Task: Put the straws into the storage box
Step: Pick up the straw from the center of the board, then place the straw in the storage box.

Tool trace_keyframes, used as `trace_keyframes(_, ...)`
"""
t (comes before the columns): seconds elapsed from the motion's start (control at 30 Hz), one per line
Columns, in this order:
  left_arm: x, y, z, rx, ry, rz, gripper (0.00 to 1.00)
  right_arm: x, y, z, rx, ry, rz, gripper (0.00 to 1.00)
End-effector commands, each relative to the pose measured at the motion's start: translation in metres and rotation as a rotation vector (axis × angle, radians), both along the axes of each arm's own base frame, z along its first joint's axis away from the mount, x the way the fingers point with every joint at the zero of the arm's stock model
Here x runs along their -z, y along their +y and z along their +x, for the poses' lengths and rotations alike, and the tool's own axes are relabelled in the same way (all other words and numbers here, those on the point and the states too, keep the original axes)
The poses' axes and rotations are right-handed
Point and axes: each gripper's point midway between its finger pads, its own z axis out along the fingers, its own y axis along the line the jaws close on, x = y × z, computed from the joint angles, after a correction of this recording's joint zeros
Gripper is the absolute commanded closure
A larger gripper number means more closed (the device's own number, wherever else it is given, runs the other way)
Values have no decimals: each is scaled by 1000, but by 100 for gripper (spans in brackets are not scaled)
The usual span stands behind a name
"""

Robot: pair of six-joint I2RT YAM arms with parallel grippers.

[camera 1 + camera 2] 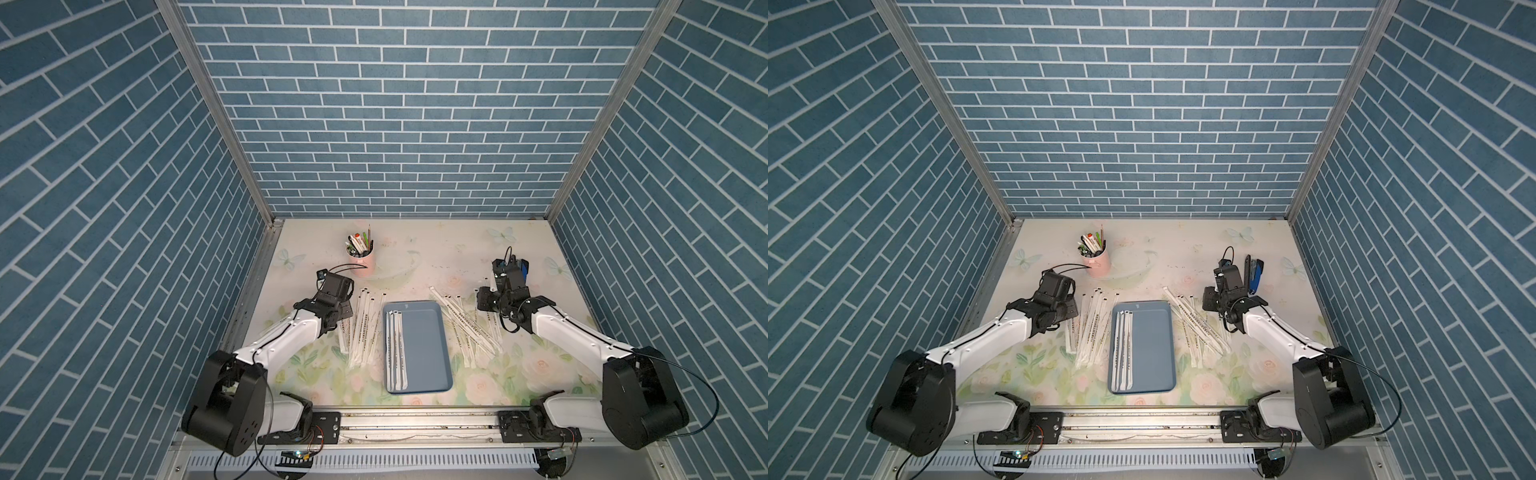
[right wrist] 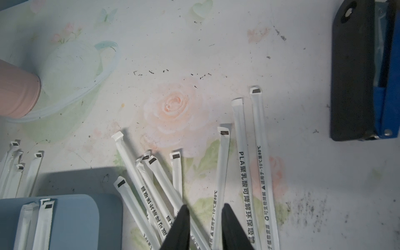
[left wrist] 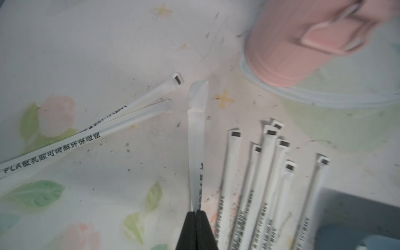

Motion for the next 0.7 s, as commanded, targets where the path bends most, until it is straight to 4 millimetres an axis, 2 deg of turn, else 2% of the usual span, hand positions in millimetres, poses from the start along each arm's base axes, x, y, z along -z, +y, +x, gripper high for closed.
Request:
trace_keyframes(0.0, -28, -35, -15, 44, -27, -50, 97, -11, -2, 2, 26, -12, -2, 73)
trace_keyframes(0.13, -42, -105, -39, 154, -56, -144, 98, -11, 0, 4, 26, -13, 4, 73)
trace_keyframes(0.3, -35, -186, -68, 270, -58, -263, 99, -12, 0, 5, 27, -13, 10, 73)
trace_keyframes(0.37, -27, -207, -75, 293, -57, -280, 99, -13, 0, 5, 27, -16, 9, 73)
trace_keyframes(0.53, -5, -242, -87, 332, -47, -319, 99, -15, -1, 4, 27, -21, 3, 73)
trace_keyframes(0.67, 13, -239, -88, 300, -32, -316, 99, -15, -2, 2, 27, -21, 1, 73)
